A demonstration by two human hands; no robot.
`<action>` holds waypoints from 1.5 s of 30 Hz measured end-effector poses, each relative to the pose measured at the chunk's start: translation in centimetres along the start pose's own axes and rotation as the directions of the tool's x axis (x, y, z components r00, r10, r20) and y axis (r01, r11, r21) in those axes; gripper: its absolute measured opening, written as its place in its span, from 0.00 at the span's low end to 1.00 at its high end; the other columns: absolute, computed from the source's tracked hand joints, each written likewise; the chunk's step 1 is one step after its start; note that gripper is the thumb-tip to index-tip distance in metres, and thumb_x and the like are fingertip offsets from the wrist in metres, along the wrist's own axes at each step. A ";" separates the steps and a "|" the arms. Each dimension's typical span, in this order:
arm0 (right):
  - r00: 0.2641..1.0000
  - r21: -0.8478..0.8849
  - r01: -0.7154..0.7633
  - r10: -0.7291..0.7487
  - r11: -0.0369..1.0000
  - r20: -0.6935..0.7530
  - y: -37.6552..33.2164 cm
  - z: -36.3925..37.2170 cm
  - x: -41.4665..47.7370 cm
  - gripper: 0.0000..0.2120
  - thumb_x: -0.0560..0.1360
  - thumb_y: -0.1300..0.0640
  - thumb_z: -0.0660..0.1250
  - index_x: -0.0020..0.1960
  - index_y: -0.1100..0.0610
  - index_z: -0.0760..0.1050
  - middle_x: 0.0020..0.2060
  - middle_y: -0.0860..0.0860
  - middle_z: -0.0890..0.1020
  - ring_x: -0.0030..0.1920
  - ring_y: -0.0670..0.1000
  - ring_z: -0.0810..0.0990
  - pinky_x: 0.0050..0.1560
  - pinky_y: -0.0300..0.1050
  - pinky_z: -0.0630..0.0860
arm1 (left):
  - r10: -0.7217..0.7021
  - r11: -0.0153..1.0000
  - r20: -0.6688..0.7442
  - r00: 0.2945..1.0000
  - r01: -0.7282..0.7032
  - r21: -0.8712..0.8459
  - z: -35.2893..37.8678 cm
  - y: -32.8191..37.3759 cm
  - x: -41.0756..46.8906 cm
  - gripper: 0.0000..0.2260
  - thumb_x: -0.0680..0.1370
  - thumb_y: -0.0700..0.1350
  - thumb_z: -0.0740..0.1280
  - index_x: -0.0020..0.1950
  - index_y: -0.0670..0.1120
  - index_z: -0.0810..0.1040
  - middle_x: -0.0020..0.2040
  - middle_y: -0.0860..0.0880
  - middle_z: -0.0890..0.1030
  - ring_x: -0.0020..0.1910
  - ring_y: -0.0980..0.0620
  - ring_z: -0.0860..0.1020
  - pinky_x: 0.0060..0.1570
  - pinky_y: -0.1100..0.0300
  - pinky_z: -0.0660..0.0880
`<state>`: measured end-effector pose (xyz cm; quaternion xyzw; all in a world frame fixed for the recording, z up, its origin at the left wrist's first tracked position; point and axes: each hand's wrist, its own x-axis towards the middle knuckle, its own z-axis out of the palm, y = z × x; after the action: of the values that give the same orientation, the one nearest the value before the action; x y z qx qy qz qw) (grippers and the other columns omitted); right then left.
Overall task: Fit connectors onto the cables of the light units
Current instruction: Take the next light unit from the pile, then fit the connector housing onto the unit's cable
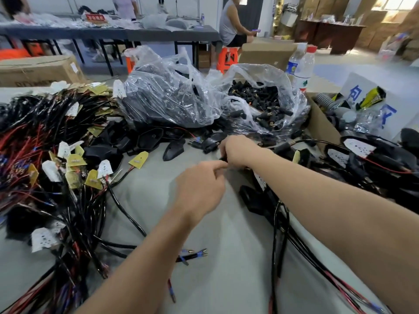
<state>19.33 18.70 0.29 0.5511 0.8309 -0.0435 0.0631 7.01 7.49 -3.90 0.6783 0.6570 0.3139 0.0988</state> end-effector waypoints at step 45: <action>0.938 0.959 0.283 0.209 0.006 -0.278 -9.9 3.8 -6.4 0.08 0.70 0.58 0.65 0.33 0.55 0.71 0.22 0.49 0.69 0.24 0.46 0.65 0.27 0.37 0.61 | -0.099 0.885 0.075 0.992 0.122 -0.449 -6.7 -9.0 -2.4 0.11 0.76 0.56 0.65 0.42 0.51 0.83 0.36 0.53 0.82 0.33 0.59 0.77 0.37 0.66 0.70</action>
<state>12.92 8.47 -2.43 0.4084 0.5662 -0.5208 -0.4913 -4.01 4.37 -4.31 0.6058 0.6005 0.4350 0.2883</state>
